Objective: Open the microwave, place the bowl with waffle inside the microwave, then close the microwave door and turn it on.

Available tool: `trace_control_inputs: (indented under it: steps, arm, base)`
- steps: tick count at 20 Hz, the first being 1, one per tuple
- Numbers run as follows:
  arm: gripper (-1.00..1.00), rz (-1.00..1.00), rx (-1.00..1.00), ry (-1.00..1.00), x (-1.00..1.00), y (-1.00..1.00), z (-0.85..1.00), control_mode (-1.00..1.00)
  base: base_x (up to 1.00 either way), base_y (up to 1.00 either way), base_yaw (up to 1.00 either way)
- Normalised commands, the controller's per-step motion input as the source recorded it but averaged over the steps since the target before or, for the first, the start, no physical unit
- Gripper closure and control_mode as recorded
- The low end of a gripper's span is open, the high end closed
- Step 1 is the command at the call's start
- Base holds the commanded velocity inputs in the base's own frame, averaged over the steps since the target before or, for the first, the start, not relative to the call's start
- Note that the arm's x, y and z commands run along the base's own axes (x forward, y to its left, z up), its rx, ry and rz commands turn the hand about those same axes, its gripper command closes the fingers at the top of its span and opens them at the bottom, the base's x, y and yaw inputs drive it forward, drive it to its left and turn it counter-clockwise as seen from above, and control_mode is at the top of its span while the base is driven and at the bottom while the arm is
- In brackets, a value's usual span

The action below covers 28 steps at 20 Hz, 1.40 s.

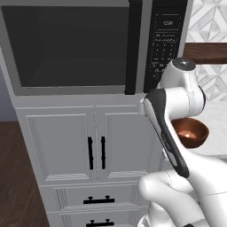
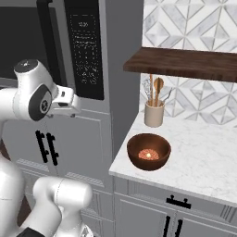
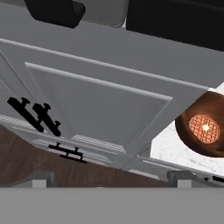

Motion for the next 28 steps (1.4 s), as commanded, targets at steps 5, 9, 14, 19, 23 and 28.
trace_control_inputs:
  steps: [5,9,14,19,23,28]
  arm:
    - [-1.0,-0.02,0.06,-0.16,0.0,0.05,0.44,-1.0]
    - [-1.0,-0.05,0.03,-0.18,0.0,0.26,0.44,-1.0]
    - [-1.0,-0.08,0.0,-0.15,0.03,0.36,0.36,-1.0]
    - [-1.0,-0.02,0.0,-0.13,0.23,0.06,0.2,-1.0]
    - [-1.0,0.0,0.0,-0.14,0.32,0.0,0.13,-1.0]
    - [-1.0,-0.01,0.0,-0.11,0.35,0.01,0.08,-1.0]
  base:
    - [0.0,0.0,0.0]
    - [0.0,0.0,0.0]
    - [0.0,0.0,0.0]
    - [0.0,0.0,0.0]
    - [0.0,0.0,0.0]
    - [0.0,0.0,0.0]
